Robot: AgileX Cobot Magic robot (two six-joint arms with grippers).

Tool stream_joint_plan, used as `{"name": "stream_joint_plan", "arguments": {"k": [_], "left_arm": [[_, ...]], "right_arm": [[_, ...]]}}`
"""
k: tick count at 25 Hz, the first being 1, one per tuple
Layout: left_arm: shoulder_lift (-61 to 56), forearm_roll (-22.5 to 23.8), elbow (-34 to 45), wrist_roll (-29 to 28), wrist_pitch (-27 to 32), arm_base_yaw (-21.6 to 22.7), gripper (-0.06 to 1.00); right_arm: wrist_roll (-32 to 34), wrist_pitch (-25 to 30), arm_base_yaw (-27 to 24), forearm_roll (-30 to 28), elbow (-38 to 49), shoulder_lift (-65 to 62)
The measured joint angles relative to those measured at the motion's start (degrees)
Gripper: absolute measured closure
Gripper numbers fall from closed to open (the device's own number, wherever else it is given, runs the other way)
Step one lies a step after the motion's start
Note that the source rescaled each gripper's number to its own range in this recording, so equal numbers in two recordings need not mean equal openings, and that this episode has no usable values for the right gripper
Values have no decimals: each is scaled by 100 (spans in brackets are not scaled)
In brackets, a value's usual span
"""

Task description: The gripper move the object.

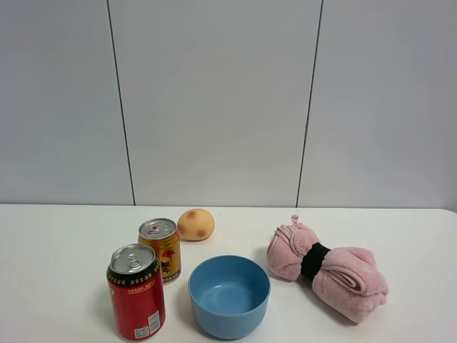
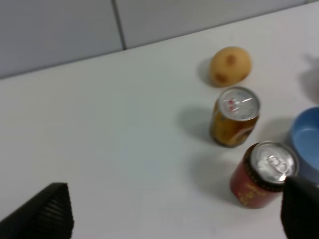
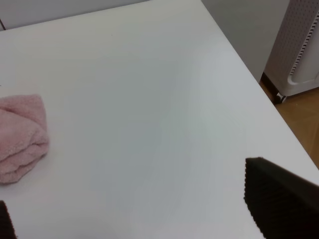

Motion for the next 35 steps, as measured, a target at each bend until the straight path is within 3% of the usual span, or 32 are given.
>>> {"name": "stream_joint_plan", "arguments": {"k": [4, 9, 16, 23, 29, 35], "left_arm": [[-465, -358, 325, 259, 528, 757, 41], [-1390, -797, 978, 292, 636, 1296, 41], [-2845, -1128, 1872, 300, 165, 1459, 41], [-3664, -590, 2010, 178, 705, 1459, 41], [-3901, -223, 2068, -362, 1354, 1459, 41], [-4089, -84, 2098, -576, 1408, 1459, 41]], "right_arm": [[0, 0, 0, 0, 0, 0], [0, 0, 0, 0, 0, 0], [0, 0, 0, 0, 0, 0], [0, 0, 0, 0, 0, 0], [0, 0, 0, 0, 0, 0], [0, 0, 0, 0, 0, 0]]}}
